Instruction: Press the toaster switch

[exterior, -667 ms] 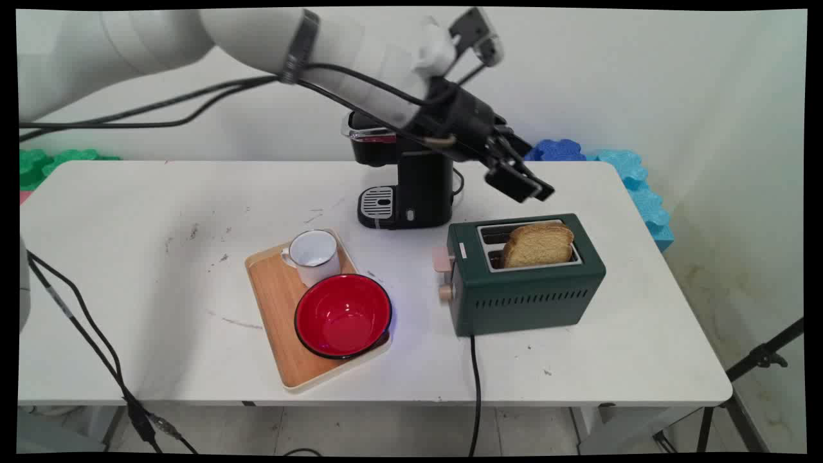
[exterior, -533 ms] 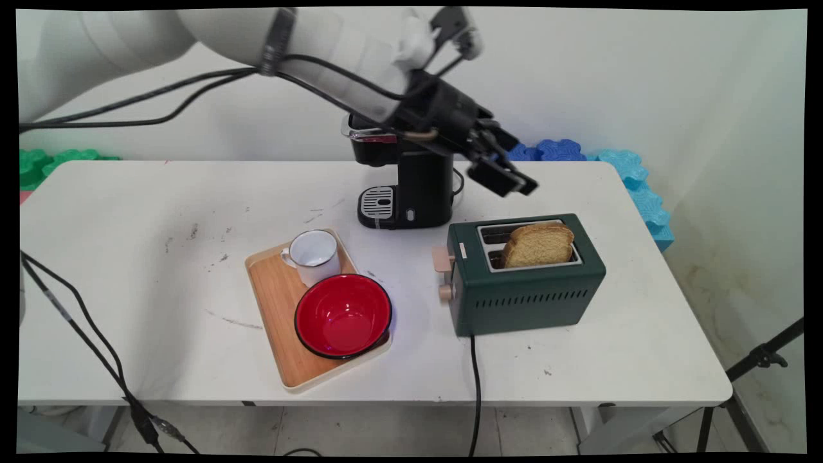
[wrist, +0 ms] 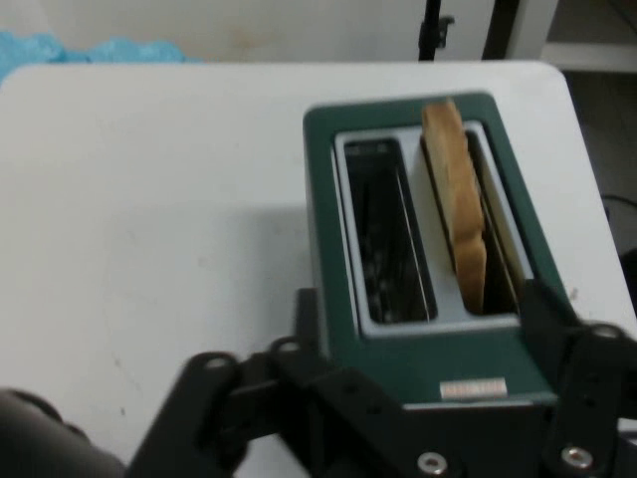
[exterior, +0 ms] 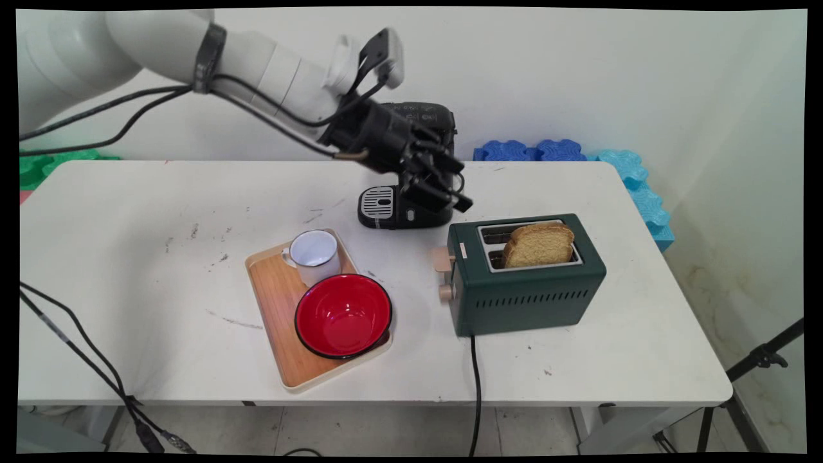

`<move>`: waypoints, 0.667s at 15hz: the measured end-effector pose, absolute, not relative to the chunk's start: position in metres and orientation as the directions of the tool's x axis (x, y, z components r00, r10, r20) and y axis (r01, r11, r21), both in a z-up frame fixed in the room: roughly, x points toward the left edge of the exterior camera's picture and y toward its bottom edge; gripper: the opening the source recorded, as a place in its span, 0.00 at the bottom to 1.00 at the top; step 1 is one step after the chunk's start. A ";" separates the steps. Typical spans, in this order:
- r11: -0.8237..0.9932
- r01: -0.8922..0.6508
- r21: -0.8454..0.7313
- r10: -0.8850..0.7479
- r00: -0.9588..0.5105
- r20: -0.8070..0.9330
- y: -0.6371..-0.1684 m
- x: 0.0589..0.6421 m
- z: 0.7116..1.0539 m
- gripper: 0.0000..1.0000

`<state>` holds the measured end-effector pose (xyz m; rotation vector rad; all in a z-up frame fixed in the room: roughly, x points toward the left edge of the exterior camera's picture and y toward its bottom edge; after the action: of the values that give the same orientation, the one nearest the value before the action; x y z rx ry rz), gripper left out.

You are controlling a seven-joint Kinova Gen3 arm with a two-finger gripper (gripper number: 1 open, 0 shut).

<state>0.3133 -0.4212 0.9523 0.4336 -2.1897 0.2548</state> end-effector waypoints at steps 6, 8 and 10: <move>0.908 -0.419 0.028 -0.282 -0.558 0.781 -0.415 0.338 0.921 0.00; 0.905 -0.424 0.042 -0.295 -0.553 0.779 -0.414 0.343 0.912 0.00; 0.902 -0.427 0.054 -0.306 -0.548 0.779 -0.414 0.346 0.903 0.00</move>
<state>0.3457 -0.4137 0.9035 0.5223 -2.1906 0.1776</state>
